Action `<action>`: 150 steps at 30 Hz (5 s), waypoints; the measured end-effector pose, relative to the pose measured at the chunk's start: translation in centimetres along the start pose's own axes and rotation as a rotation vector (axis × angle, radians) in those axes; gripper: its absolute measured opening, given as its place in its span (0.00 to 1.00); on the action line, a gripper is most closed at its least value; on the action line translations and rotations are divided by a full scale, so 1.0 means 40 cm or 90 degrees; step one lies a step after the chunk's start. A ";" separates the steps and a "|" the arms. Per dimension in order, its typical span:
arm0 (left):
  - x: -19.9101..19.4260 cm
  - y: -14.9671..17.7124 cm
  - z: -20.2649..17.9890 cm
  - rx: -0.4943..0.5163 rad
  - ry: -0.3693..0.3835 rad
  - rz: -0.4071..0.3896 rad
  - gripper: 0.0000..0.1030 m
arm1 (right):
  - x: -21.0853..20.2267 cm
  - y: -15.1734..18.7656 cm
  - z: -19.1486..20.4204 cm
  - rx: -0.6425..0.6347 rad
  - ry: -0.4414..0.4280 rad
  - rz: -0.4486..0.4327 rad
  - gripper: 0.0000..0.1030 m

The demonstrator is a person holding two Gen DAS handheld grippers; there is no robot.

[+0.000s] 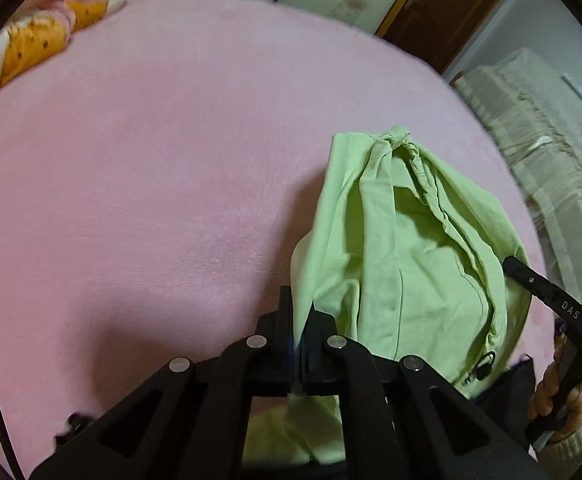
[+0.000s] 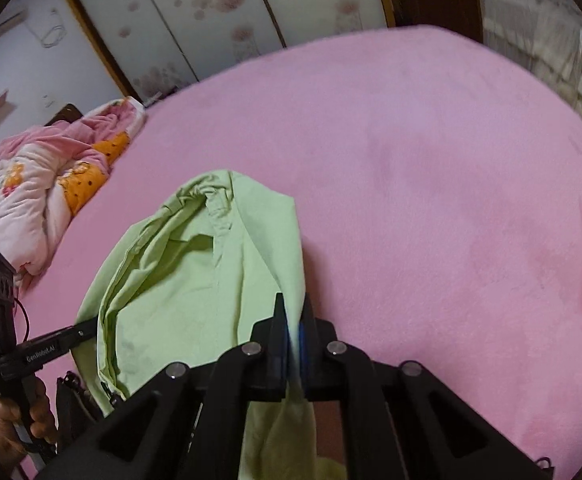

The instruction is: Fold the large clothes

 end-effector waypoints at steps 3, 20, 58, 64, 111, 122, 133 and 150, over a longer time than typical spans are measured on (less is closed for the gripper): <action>-0.110 0.030 -0.056 0.056 0.021 -0.049 0.00 | -0.115 0.013 -0.003 -0.010 -0.025 -0.067 0.04; -0.365 0.625 0.091 -0.046 -0.012 0.019 0.05 | -0.318 0.601 -0.147 -0.038 0.029 0.083 0.08; -0.254 0.735 -0.194 -0.096 0.107 0.093 0.12 | -0.454 0.672 0.007 0.043 -0.062 0.073 0.05; -0.214 0.753 -0.172 -0.149 0.102 0.098 0.17 | -0.382 0.757 -0.011 0.011 0.022 0.164 0.06; -0.210 0.587 -0.235 -0.045 -0.026 0.079 0.29 | -0.391 0.590 0.008 -0.022 0.064 0.088 0.02; -0.415 0.631 -0.378 0.005 0.027 0.141 0.39 | -0.726 0.647 0.018 -0.084 0.090 0.105 0.02; -0.477 0.788 -0.322 -0.075 0.037 0.210 0.59 | -0.810 0.767 0.049 -0.114 0.090 0.166 0.03; -0.370 0.903 -0.041 -0.259 0.080 -0.031 0.62 | -0.482 0.713 0.156 -0.150 0.016 0.071 0.03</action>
Point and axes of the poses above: each gripper's, at about its wrist camera, not at the fingertips, and x roughly the way its jaws point, z to its left, y to its underside, the point moved 6 cm from there along x, roughly the way its jaws point, and after that the axes turned 14 degrees about y, right-handed, at the moved point
